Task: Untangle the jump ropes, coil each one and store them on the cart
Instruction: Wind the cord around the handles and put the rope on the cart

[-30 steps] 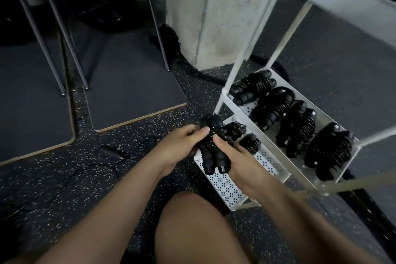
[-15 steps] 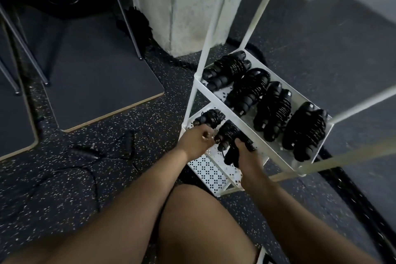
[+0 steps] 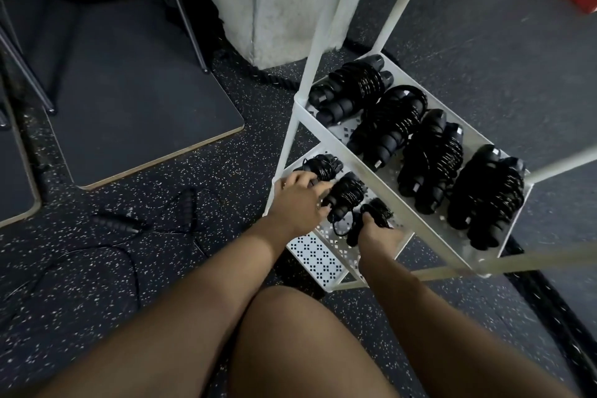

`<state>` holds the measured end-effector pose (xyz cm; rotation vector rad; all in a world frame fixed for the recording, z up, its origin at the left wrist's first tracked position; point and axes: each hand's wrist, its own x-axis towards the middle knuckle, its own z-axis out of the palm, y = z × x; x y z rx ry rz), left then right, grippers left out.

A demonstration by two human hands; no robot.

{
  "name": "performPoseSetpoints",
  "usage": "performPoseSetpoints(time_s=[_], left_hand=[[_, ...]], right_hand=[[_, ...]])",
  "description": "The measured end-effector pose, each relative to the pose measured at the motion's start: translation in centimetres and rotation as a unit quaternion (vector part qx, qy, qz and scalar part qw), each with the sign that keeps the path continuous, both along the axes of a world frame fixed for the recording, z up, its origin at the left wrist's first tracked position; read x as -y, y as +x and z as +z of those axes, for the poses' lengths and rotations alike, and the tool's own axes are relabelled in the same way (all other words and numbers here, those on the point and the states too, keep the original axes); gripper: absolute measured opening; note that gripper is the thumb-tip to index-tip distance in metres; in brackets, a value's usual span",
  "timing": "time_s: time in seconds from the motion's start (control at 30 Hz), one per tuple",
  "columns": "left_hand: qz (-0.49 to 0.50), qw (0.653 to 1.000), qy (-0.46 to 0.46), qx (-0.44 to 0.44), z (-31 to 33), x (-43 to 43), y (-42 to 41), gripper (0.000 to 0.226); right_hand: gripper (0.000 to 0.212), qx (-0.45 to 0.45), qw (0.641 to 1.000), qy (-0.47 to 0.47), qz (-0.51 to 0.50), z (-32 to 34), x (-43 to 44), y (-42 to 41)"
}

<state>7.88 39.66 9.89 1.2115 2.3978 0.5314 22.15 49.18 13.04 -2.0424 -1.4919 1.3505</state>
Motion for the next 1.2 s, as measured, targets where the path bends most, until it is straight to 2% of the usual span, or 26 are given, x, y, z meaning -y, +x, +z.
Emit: performPoseSetpoints(time_s=[0.07, 0.17, 0.23, 0.3, 0.37, 0.6, 0.67, 0.73, 0.77, 0.87, 0.93, 1.03, 1.2], left_hand=[[0.023, 0.999, 0.008, 0.023, -0.7, 0.3, -0.4, 0.056], [0.048, 0.997, 0.034, 0.054, -1.0, 0.3, -0.9, 0.050], [0.050, 0.997, 0.040, 0.053, -1.0, 0.3, -1.0, 0.046], [0.045, 0.997, 0.041, 0.048, -1.2, 0.4, -1.0, 0.046], [0.037, 0.997, 0.047, 0.045, -1.3, 0.6, -1.1, 0.048], [0.035, 0.993, 0.102, 0.045, -0.8, 1.8, -1.4, 0.044], [0.051, 0.988, 0.142, 0.043, -1.2, 3.1, -1.3, 0.036], [0.073, 0.980, 0.181, 0.028, -1.5, 4.7, -1.0, 0.030], [0.083, 0.978, 0.187, 0.025, -2.0, 5.7, -1.0, 0.028], [0.100, 0.979, 0.171, 0.049, -3.1, 8.3, -0.7, 0.021], [0.130, 0.979, 0.137, 0.073, -4.2, 12.3, -1.8, 0.017], [0.163, 0.976, 0.075, 0.123, -5.2, 16.7, -3.6, 0.016], [0.154, 0.978, -0.076, 0.122, -7.5, 24.4, -9.5, 0.022]], right_hand=[[0.060, -0.024, 0.999, -0.031, 0.023, -1.1, 0.2, -0.2], [0.062, -0.030, 0.995, -0.055, 0.075, -3.0, -0.3, -0.2], [0.073, 0.012, 0.992, -0.028, 0.124, -3.6, -0.3, -0.2], [0.094, 0.062, 0.987, -0.006, 0.151, -5.2, -0.7, 0.0], [0.109, 0.089, 0.984, -0.003, 0.152, -6.6, -0.9, 0.3], [0.084, 0.088, 0.979, 0.085, 0.165, -1.9, 0.8, 0.2], [0.067, 0.103, 0.966, 0.139, 0.193, 0.0, 1.4, 0.3], [0.046, 0.088, 0.943, 0.206, 0.248, 1.6, 2.3, 0.3], [0.043, 0.062, 0.928, 0.238, 0.280, 2.1, 2.8, 0.0], [0.050, 0.020, 0.862, 0.350, 0.366, 1.5, 3.6, -0.6], [0.045, -0.011, 0.821, 0.368, 0.437, 0.0, 5.8, -2.9], [0.034, -0.043, 0.779, 0.361, 0.512, -1.6, 8.4, -5.7], [0.024, -0.041, 0.713, 0.306, 0.629, -6.7, 13.8, -11.9]])
